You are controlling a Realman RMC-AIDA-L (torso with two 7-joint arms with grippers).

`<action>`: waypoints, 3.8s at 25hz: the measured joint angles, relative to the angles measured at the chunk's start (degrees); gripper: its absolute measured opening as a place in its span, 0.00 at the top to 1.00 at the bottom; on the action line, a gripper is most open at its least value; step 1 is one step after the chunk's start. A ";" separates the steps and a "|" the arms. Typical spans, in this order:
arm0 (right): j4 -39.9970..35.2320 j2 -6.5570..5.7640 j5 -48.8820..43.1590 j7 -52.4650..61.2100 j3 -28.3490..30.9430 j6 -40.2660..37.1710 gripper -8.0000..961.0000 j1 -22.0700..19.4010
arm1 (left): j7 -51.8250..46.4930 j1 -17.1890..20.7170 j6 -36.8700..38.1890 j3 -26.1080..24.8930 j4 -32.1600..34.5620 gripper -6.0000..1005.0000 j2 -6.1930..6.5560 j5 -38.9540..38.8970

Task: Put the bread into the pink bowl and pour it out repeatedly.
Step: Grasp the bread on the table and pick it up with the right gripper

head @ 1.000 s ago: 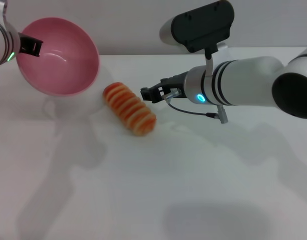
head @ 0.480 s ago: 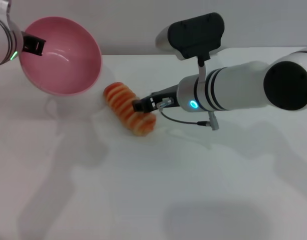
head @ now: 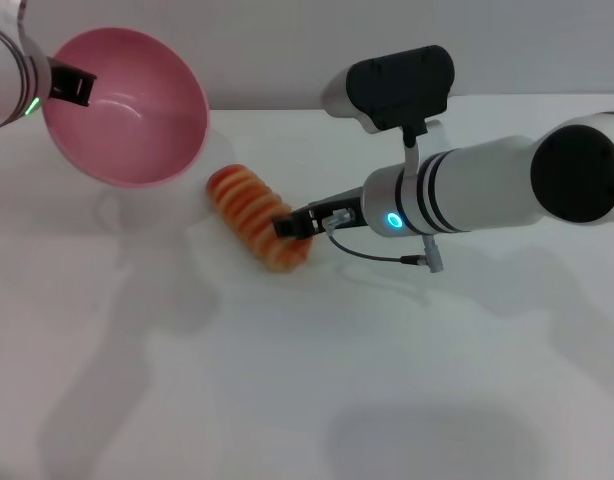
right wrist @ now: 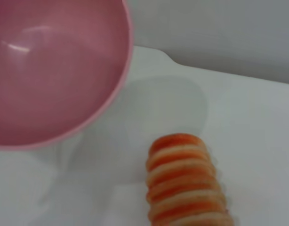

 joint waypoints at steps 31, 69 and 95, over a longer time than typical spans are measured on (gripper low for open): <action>2.90 0.26 2.56 -1.27 -2.59 -0.13 0.41 0.92 | -0.31 -0.76 0.35 0.00 -0.72 0.95 -0.09 0.00; -6.66 -0.54 -3.74 -1.42 2.88 1.23 0.86 -6.55 | 0.00 -3.96 1.77 -1.07 -6.39 0.95 0.04 -0.05; -48.21 -0.28 -36.48 13.21 7.54 21.94 0.91 -19.23 | -0.42 -4.39 4.89 -1.09 -9.64 0.95 -0.08 -6.00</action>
